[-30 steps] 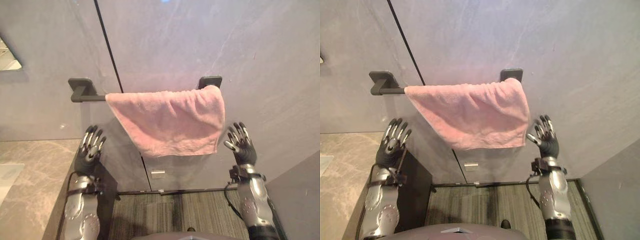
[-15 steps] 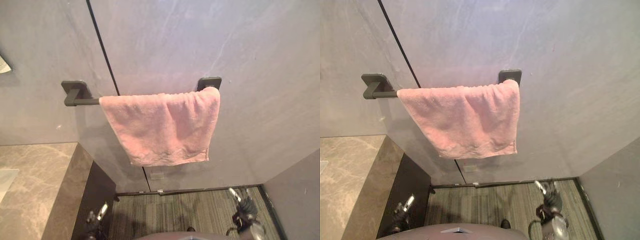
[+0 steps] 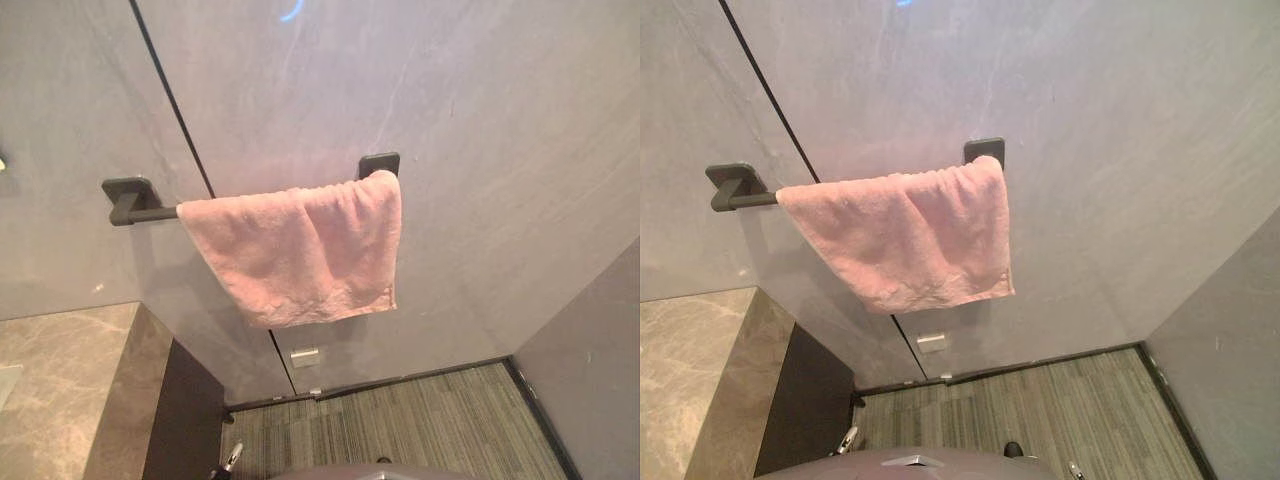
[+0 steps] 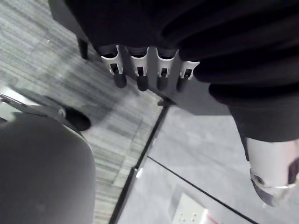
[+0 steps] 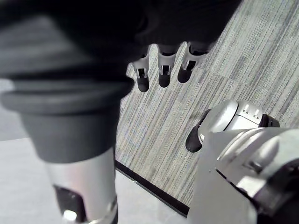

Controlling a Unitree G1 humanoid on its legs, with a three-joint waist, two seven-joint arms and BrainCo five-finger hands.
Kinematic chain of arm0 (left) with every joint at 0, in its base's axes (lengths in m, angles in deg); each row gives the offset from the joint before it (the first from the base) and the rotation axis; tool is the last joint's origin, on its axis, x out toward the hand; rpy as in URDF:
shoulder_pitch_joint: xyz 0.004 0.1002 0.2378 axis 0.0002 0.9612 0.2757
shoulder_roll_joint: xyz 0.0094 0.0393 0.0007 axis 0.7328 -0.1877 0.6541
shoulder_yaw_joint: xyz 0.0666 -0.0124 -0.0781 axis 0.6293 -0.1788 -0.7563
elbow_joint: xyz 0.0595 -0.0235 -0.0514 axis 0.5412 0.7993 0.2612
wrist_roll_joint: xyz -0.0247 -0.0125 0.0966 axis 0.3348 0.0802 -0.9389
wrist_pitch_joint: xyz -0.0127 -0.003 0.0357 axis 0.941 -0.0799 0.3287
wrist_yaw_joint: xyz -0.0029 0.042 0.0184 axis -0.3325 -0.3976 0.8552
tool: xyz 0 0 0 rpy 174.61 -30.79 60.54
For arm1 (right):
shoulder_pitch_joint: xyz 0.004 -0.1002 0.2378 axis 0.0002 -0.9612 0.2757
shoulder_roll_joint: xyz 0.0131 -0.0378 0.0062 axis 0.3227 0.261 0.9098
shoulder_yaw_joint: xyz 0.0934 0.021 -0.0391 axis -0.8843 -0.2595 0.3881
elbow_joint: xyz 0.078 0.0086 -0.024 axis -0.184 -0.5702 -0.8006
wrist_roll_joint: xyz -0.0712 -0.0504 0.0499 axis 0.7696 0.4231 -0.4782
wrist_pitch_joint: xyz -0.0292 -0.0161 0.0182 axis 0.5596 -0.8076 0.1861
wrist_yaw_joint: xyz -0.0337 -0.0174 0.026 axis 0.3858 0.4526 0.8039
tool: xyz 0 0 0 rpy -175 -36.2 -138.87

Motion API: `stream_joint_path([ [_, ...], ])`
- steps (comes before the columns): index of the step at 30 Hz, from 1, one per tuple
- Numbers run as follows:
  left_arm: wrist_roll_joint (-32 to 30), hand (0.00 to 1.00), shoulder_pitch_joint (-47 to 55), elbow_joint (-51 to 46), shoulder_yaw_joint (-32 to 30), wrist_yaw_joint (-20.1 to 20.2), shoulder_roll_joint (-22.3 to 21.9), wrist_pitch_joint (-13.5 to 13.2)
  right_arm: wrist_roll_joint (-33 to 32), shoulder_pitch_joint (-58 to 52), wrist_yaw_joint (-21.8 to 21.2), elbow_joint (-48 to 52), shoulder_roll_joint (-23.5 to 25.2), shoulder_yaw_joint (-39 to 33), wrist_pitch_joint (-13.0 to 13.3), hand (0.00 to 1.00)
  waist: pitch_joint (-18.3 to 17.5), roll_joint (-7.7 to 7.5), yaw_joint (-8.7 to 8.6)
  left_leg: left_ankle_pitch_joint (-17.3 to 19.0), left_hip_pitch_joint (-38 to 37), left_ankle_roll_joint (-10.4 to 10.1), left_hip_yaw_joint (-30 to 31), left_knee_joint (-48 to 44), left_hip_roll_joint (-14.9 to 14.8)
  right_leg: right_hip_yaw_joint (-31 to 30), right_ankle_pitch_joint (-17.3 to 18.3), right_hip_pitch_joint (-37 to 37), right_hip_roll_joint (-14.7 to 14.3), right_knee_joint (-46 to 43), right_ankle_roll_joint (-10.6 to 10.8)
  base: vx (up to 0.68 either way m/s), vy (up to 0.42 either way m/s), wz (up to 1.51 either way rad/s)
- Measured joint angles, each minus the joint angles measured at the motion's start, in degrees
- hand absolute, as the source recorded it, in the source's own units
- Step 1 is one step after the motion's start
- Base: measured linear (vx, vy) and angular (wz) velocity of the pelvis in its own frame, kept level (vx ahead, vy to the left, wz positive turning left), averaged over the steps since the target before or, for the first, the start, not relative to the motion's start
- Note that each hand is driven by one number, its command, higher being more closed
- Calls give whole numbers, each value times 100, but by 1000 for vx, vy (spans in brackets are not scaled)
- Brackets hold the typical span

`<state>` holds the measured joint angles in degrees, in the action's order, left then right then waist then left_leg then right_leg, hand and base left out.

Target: Organize washtable

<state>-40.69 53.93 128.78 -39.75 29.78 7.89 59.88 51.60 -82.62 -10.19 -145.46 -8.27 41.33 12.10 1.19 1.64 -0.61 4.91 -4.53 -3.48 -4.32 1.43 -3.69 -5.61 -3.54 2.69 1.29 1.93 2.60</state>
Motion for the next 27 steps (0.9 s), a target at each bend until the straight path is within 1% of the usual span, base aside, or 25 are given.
stream_joint_path([
  [1, 2, 0, -10, -20, 22, -4, 5, -11, -34, 42, 1, 3, 3, 42, 4, 0, 4, -9, -9, -1, 46, -1, 0, -7, -4, 0, 8, 48, -5, -65, -9, -2, -43, -2],
  [2, 1, 0, -49, -116, 135, -13, 50, -47, -202, 173, 9, 4, 19, 171, 13, 0, 105, -45, -37, -32, 187, -53, 12, -67, -27, 8, 65, 238, -34, -292, -42, -7, -53, 6],
  [3, -16, 0, -183, -167, 256, -29, 92, -67, -242, 328, 35, 4, 29, 304, 32, 0, 307, -52, -41, -74, 233, -126, 39, -144, -51, 30, 187, 375, -68, -594, -93, -34, -65, 11],
  [4, -24, 0, -248, -213, 317, -53, 103, -72, -295, 399, 56, 6, 31, 381, 42, 0, 413, -76, -40, -115, 275, -114, 78, -189, -62, 66, 264, 455, -79, -758, -112, -62, -91, 30],
  [6, -100, 0, -392, -465, 453, -125, 87, -106, -390, 565, 129, 78, 35, 595, 87, 0, 536, -149, -43, -242, 565, -236, 385, -310, -74, 333, 490, 849, -74, -1338, -195, -43, -148, 75],
  [7, -196, 0, -428, -592, 470, -145, 52, -136, -383, 647, 144, 160, 24, 724, 95, 0, 546, -182, -46, -353, 740, -319, 651, -302, -63, 597, 674, 1058, -21, -1657, -259, -23, -171, 106],
  [8, -226, 0, -445, -649, 512, -161, 49, -166, -374, 677, 155, 253, 14, 823, 96, 0, 543, -188, -47, -428, 804, -359, 777, -301, -58, 754, 757, 1153, 18, -1801, -309, -32, -173, 122],
  [9, -274, 0, -465, -695, 584, -219, 51, -205, -330, 736, 174, 368, -1, 931, 140, 0, 552, -203, -54, -595, 913, -441, 925, -259, -46, 979, 870, 1250, 126, -1970, -373, -114, -169, 120],
  [10, -306, 0, -469, -729, 633, -279, 55, -212, -303, 875, 208, 558, -17, 1042, 194, 0, 558, -213, -54, -1090, 967, -580, 957, 98, -47, 1232, 925, 1320, 174, -2035, -455, -102, -192, 138],
  [11, -311, 0, -501, -710, 631, -320, 81, -219, -147, 1020, 218, 694, 11, 1063, 278, 0, 611, -273, -84, -851, 983, -485, 423, -324, -74, 1579, 907, 1323, 363, -1941, -600, -68, -187, 122],
  [12, -352, 0, -518, -714, 597, -336, 94, -217, -110, 1054, 220, 794, 7, 1071, 329, 0, 640, -300, -83, -430, 1090, -337, 109, -1028, -89, 1701, 911, 1294, 443, -1941, -644, -21, -219, 122],
  [13, -524, 0, -479, -688, 592, -343, 92, -213, -122, 1028, 242, 946, -11, 1064, 392, 0, 658, -328, -91, 154, 1118, -266, -158, -2244, -131, 1924, 897, 1133, 493, -1873, -677, -89, -202, 103],
  [14, -640, 0, -357, -622, 551, -329, 69, -216, -128, 1032, 251, 954, -44, 1053, 428, 0, 639, -258, -89, 442, 822, -383, -157, -2870, -187, 2091, 828, 957, 426, -1718, -713, -142, -164, 84],
  [16, -666, 0, -303, -515, 400, -315, 8, -188, -161, 1031, 238, 919, -58, 1034, 450, 0, 602, -169, -98, 575, 402, -494, -140, -3330, -294, 2206, 720, 847, 259, -1464, -732, -153, -42, 41],
  [17, -722, 0, -312, -391, 372, -272, 11, -162, -162, 1031, 210, 861, -60, 996, 443, 0, 577, -131, -132, 594, -15, -528, -126, -3469, -373, 2308, 627, 854, 127, -1248, -758, -179, 9, 34],
  [18, -769, 0, -322, -328, 368, -249, 13, -135, -159, 1035, 190, 785, -57, 972, 441, 0, 551, -89, -185, 591, -165, -533, -92, -3449, -383, 2338, 571, 877, 96, -1180, -747, -214, 41, 45],
  [19, -857, 0, -370, -248, 368, -217, 16, -60, -159, 1042, 164, 647, -56, 852, 432, 0, 535, -75, -291, 562, -447, -581, -36, -3250, -423, 2393, 501, 939, 56, -1081, -705, -195, 70, 54],
  [20, -935, 0, -403, -186, 385, -203, 14, -17, -155, 1018, 154, 534, -53, 749, 409, 0, 528, -67, -372, 511, -626, -666, 17, -3031, -477, 2413, 442, 1003, 30, -1046, -690, -259, 120, 78],
  [21, -983, 0, -480, -143, 435, -169, 13, 17, -156, 982, 157, 374, -52, 669, 317, 0, 489, -17, -419, 427, -888, -807, 29, -2421, -648, 2528, 255, 1196, -2, -1054, -752, -210, 122, 69],
  [23, -1037, 0, -638, -159, 566, -153, 60, 16, -159, 966, 164, 216, -61, 665, 304, 0, 484, 23, -510, 447, -945, -778, -6, -1791, -809, 2660, 87, 1393, -13, -1096, -840, -215, 183, 54],
  [24, -1170, 0, -833, -168, 871, -141, 227, 11, -168, 1051, 210, 142, 1, 765, 300, 0, 539, -35, -479, 860, -1062, -620, -145, -1085, -859, 2713, -180, 1667, 84, -1325, -780, -264, 286, 39],
  [25, -1211, 0, -898, -175, 985, -135, 282, 7, -168, 1071, 231, 116, 14, 829, 311, 0, 565, -71, -495, 980, -1165, -551, -213, -839, -806, 2717, -216, 1739, 161, -1448, -743, -266, 340, 29],
  [26, -1218, 0, -936, -228, 1099, -127, 337, -3, -168, 1091, 245, 112, 22, 880, 314, 0, 596, -117, -503, 1031, -1320, -455, -269, -551, -686, 2703, -253, 1801, 256, -1586, -695, -246, 338, 10],
  [27, -1223, 0, -957, -344, 1254, -138, 445, -29, -165, 1098, 258, 86, 34, 1073, 316, 0, 623, -294, -507, 1005, -1419, -461, -368, -343, -342, 2506, -427, 1935, 447, -1702, -578, -307, 356, -10],
])
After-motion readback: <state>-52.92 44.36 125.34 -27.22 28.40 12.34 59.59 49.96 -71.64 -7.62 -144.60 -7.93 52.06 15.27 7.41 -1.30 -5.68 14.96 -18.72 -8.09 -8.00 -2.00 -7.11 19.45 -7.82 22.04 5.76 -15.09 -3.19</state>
